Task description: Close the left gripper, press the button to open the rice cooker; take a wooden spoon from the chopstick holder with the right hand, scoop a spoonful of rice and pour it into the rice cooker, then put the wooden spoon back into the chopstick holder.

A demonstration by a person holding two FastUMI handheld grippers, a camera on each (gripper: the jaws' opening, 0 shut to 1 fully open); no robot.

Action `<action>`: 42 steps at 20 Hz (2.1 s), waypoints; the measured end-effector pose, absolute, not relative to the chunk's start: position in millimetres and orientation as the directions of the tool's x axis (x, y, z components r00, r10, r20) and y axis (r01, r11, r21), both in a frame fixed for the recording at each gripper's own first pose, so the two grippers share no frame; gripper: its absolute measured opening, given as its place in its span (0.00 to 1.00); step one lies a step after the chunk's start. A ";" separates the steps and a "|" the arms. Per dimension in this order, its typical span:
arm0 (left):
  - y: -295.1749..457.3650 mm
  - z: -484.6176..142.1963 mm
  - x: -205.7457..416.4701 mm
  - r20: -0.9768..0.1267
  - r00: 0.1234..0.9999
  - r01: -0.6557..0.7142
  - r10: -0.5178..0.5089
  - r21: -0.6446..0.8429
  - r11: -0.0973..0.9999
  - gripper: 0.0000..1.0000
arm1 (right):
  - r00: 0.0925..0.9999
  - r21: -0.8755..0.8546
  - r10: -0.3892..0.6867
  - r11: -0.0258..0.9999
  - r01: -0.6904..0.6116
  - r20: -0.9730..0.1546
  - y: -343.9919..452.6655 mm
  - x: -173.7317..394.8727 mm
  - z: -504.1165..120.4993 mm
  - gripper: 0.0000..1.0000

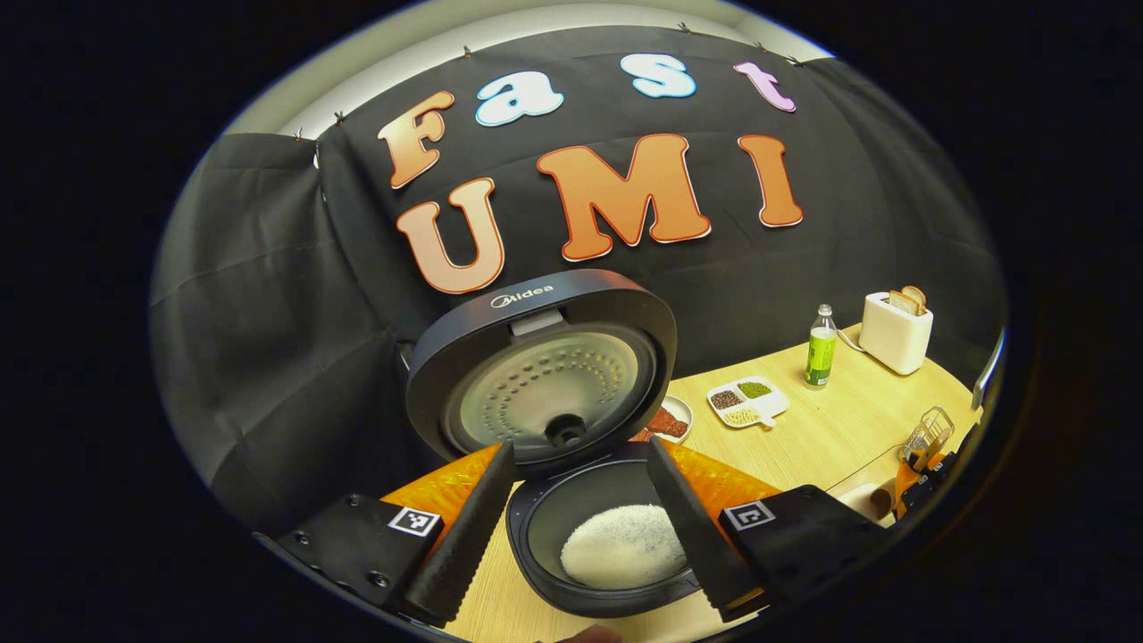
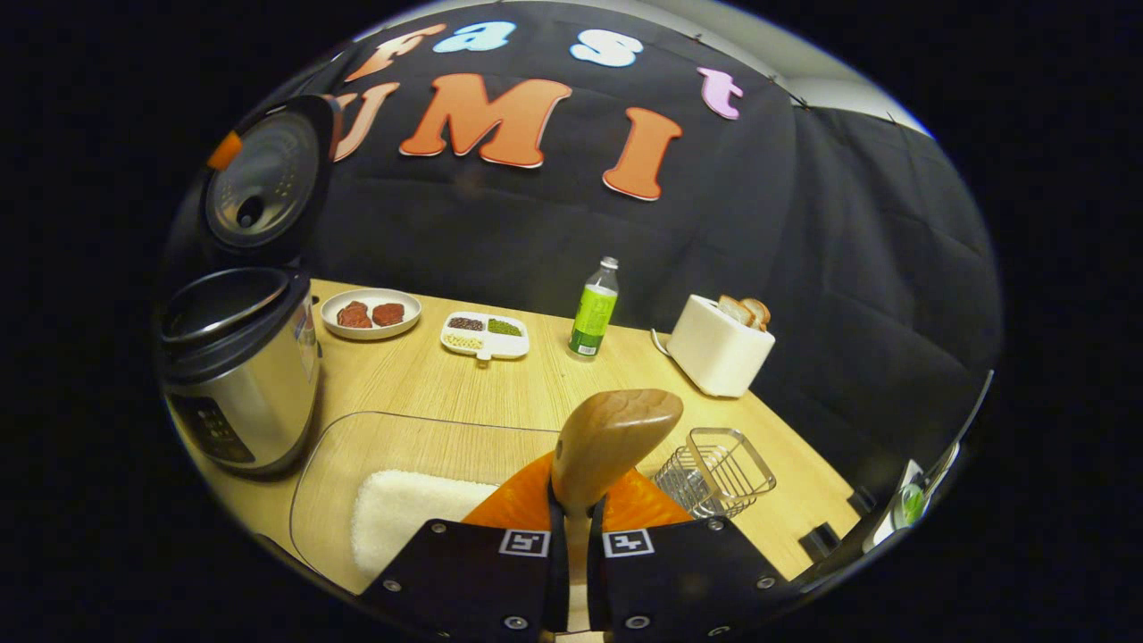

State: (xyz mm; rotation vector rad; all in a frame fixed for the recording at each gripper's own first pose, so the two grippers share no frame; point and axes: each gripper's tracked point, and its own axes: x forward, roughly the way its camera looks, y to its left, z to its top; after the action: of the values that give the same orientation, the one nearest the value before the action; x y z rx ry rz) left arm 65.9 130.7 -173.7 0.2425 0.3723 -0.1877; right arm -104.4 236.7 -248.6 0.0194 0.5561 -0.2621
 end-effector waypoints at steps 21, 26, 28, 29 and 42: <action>151.9 -185.8 71.2 -0.414 0.903 0.210 -0.115 0.191 0.959 0.99 | 0.798 0.370 -0.032 0.875 0.314 -0.602 277.5 -104.9 -249.4 0.07; 159.2 -185.6 69.4 -0.410 0.907 0.196 -0.102 0.195 0.961 0.99 | 0.801 0.388 0.026 0.884 0.261 -0.598 300.0 -103.3 -246.6 0.07; 165.1 -186.1 68.6 -0.412 0.907 0.186 -0.093 0.193 0.963 0.99 | 0.798 0.402 0.051 0.881 0.247 -0.601 306.6 -102.5 -245.4 0.07; 167.4 -186.8 67.8 -0.412 0.907 0.181 -0.088 0.192 0.965 0.99 | 0.797 0.405 0.061 0.882 0.239 -0.601 309.6 -101.2 -245.4 0.07; 191.1 -186.6 64.0 -0.414 0.909 0.134 -0.045 0.189 0.973 0.99 | 0.781 0.431 0.207 0.898 0.087 -0.589 356.3 -104.1 -232.5 0.07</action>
State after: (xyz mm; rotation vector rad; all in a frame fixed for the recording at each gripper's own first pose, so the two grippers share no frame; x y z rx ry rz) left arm 64.0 191.1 -186.6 0.2162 0.4204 -0.0930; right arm -104.1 356.3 -232.5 0.4591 0.6777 0.0675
